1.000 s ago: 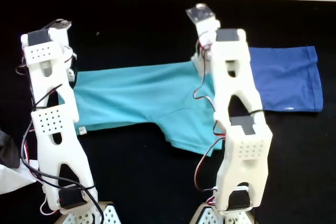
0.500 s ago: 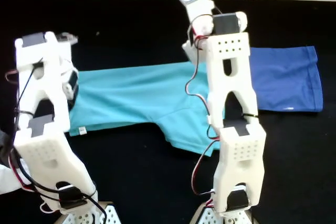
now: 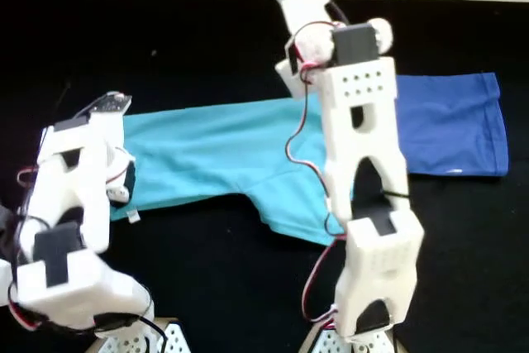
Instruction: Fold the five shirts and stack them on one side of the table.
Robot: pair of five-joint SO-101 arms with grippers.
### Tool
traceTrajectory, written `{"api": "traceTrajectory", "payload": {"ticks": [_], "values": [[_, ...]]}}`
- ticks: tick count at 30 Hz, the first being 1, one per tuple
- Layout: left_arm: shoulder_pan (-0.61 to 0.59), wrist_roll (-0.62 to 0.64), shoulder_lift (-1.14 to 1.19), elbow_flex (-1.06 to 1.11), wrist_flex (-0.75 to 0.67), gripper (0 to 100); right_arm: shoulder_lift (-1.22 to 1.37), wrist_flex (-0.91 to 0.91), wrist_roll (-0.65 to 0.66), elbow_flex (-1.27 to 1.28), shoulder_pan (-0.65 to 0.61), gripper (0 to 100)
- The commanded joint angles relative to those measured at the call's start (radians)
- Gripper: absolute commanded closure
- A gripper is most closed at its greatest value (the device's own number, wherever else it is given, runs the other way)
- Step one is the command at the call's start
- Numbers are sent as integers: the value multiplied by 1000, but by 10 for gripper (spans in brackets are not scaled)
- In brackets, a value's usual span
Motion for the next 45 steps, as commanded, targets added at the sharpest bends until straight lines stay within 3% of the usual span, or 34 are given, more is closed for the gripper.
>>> {"api": "traceTrajectory", "payload": {"ticks": [1, 11, 16, 21, 24, 30, 38, 45], "values": [[12, -6, -162, 81, -9, 991, -142, 13, -6, 107, -8, 991], [8, -3, -249, 280, -198, 991, -427, 4, 0, 719, -53, 991], [8, -2, -249, 349, -348, 991, -506, -191, 0, 1072, -125, 991], [13, -2, -243, 364, -405, 988, -479, -372, 2, 1313, -101, 985], [13, -2, -242, 366, -407, 988, -450, -374, 92, 1377, -74, 959], [47, 57, -248, 427, -514, 989, -440, -372, 252, 1425, -68, 803], [47, 57, -246, 430, -514, 990, -430, -526, 402, 1432, 97, 819], [45, 57, -248, 430, -514, 990, -289, -648, 402, 1423, 196, 819]]}}
